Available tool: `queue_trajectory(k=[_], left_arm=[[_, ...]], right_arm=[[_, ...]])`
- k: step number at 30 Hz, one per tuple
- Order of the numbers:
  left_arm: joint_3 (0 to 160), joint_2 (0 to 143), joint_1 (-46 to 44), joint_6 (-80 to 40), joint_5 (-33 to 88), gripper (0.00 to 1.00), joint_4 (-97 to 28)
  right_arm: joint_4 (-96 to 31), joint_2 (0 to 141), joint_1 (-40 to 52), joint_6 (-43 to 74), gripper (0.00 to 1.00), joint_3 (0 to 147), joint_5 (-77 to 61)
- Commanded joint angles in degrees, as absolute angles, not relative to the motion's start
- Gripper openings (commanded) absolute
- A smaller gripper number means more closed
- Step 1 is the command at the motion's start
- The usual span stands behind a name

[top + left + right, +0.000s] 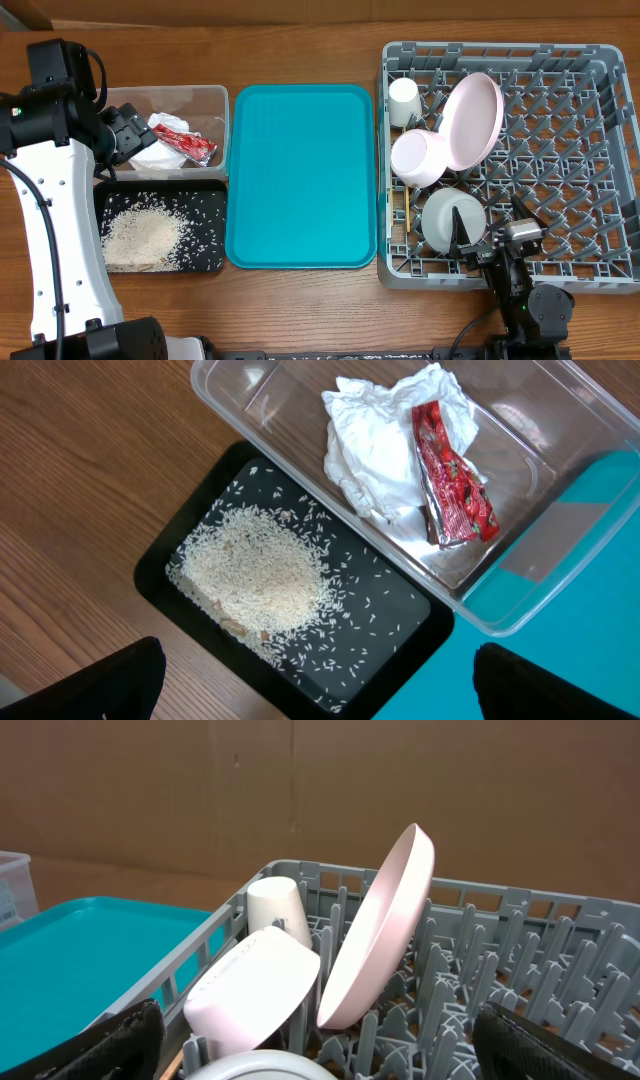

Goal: Sort waste into correct bins and load items into the dishwasher

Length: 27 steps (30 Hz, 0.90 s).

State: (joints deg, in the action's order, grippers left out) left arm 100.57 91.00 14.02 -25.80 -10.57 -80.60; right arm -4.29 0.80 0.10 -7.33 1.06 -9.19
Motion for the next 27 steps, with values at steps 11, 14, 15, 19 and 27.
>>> queue_trajectory(k=[11,14,15,19,27], left_arm=[[101.4,82.1,13.9,-26.0,-10.9,1.00,-80.6],[101.4,78.2,12.3,-26.0,-10.9,1.00,-80.6],[101.4,77.1,11.6,-25.9,-10.9,1.00,-80.6],[101.4,72.0,7.0,-25.9,-10.9,1.00,-80.6],[101.3,62.7,-0.8,-26.0,-10.9,1.00,-80.6]], right_arm=[[-3.9,0.2,0.4,-7.5,1.00,0.4,-9.5],[-3.9,0.2,0.4,-7.5,1.00,0.4,-9.5],[-3.9,0.2,0.4,-7.5,1.00,0.4,-9.5],[-3.9,0.2,0.4,-7.5,1.00,0.4,-9.5],[-3.9,0.2,0.4,-7.5,1.00,0.4,-9.5]])
